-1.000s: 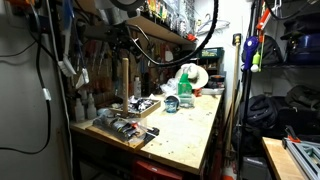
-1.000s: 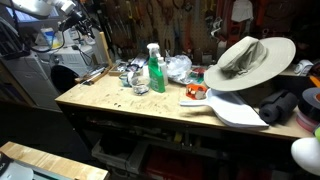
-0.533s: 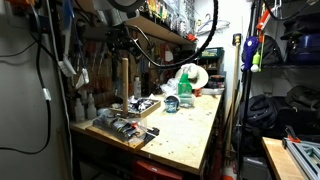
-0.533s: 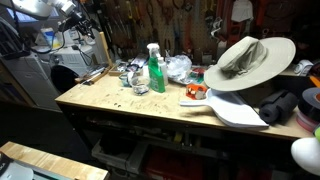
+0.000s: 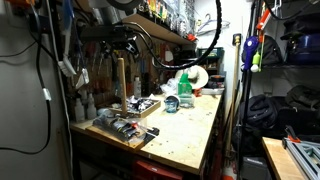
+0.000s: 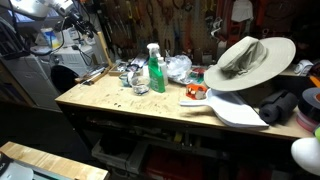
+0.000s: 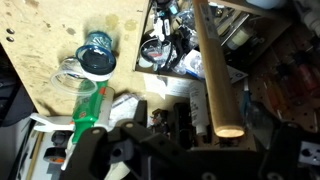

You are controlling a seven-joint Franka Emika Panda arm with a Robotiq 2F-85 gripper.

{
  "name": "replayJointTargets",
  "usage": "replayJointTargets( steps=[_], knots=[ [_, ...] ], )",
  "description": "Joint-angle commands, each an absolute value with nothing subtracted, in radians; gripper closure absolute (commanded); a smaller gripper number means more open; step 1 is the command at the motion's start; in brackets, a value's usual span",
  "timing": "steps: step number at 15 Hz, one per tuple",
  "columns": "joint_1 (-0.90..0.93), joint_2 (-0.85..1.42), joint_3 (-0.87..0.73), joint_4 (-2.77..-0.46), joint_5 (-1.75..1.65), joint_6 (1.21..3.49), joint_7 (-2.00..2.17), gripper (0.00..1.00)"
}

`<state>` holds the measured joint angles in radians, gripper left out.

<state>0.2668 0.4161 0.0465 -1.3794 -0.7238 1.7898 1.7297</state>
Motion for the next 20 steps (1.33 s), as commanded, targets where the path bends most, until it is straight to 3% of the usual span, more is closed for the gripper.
replayJointTargets(
  steps=[1,11,20],
  knots=[
    [0.267,0.377,0.055,-1.447,-0.733,1.847,1.615,0.00],
    [0.247,0.312,0.082,-1.537,-0.623,1.938,1.295,0.00],
    [0.219,0.127,0.087,-1.721,-0.422,1.822,0.917,0.00]
  ],
)
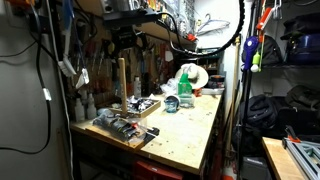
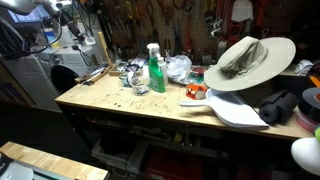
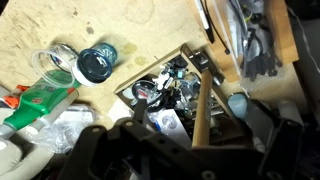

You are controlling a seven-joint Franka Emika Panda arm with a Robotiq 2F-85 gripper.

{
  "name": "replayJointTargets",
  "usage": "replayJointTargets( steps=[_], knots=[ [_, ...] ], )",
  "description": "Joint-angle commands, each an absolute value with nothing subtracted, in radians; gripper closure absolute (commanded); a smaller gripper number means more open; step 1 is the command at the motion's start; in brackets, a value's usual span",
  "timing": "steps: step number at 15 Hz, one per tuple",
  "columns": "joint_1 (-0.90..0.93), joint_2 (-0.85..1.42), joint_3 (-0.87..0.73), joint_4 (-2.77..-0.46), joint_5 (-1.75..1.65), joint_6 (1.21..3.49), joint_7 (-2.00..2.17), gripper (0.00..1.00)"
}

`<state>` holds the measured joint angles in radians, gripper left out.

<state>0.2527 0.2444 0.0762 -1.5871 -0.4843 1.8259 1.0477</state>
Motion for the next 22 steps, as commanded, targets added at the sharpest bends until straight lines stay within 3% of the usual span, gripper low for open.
replayJointTargets(
  steps=[1,12,17,18,22],
  knots=[
    [0.207,0.089,0.086,-1.764,-0.408,1.837,0.864,0.00],
    [0.052,-0.314,0.014,-2.186,-0.239,2.012,0.354,0.00],
    [0.012,-0.406,-0.073,-2.280,-0.097,2.050,0.071,0.00],
    [-0.002,-0.344,-0.024,-2.202,-0.146,2.000,0.158,0.00],
    [-0.012,-0.377,-0.053,-2.240,-0.113,2.022,0.083,0.00]
  ],
)
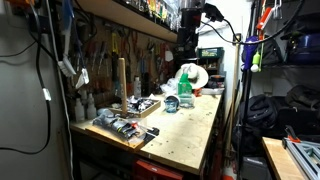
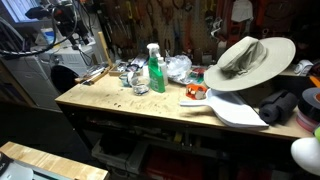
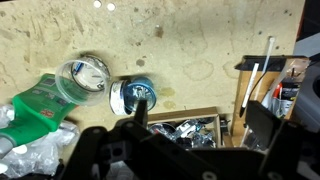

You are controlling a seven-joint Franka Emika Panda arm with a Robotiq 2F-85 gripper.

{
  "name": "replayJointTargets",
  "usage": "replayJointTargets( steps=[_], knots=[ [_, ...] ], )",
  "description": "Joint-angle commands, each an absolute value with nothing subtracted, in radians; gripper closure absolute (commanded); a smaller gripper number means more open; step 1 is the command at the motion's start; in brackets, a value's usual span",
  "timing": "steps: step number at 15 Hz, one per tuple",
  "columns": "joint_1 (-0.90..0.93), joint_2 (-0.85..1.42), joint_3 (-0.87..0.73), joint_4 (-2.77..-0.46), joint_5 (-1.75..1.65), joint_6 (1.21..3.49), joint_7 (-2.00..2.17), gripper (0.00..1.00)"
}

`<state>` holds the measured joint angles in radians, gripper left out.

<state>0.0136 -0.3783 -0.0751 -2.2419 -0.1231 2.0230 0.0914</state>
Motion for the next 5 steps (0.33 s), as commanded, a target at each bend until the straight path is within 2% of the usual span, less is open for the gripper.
replayJointTargets(
  steps=[1,5],
  knots=[
    [-0.011,-0.378,-0.052,-2.241,-0.112,2.023,0.083,0.00],
    [-0.011,-0.378,-0.051,-2.244,-0.112,2.026,0.083,0.00]
  ],
)
